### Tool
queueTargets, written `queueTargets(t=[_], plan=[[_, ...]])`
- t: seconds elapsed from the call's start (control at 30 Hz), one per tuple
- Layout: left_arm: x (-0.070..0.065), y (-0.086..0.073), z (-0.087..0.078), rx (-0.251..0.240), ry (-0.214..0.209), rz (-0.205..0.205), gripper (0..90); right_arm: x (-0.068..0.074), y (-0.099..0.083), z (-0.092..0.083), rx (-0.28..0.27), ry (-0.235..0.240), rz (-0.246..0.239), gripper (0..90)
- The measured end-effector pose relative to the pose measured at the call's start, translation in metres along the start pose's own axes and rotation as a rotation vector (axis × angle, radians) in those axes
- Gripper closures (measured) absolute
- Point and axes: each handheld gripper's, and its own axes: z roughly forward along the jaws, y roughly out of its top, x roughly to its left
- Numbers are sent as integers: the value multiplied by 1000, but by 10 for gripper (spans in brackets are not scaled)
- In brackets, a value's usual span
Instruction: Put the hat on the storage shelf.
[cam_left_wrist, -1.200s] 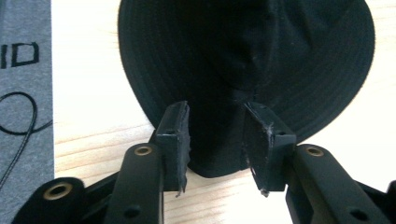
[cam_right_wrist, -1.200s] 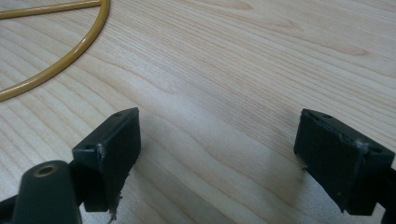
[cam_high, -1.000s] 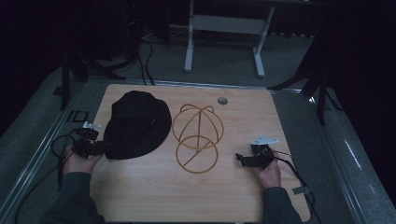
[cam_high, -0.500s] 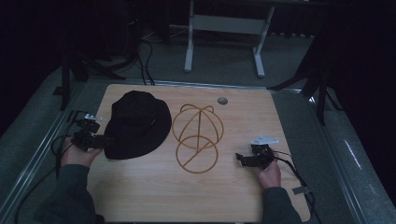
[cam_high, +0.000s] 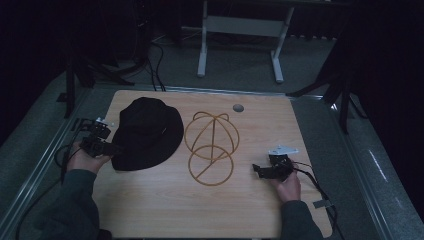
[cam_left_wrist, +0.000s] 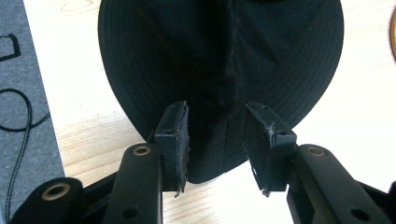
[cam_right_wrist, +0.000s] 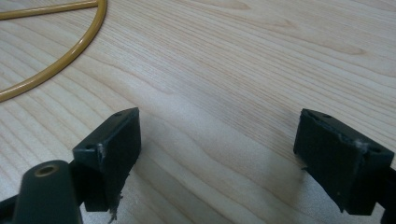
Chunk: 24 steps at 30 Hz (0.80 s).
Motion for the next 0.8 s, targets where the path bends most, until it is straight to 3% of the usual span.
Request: queueTargets(t=[0.47, 0.8], plan=[[-5, 34, 8, 113, 7, 87, 523, 0, 0, 0, 0, 0, 0, 148], [0, 52, 22, 187, 10, 98, 439, 0, 0, 0, 0, 0, 0, 148]])
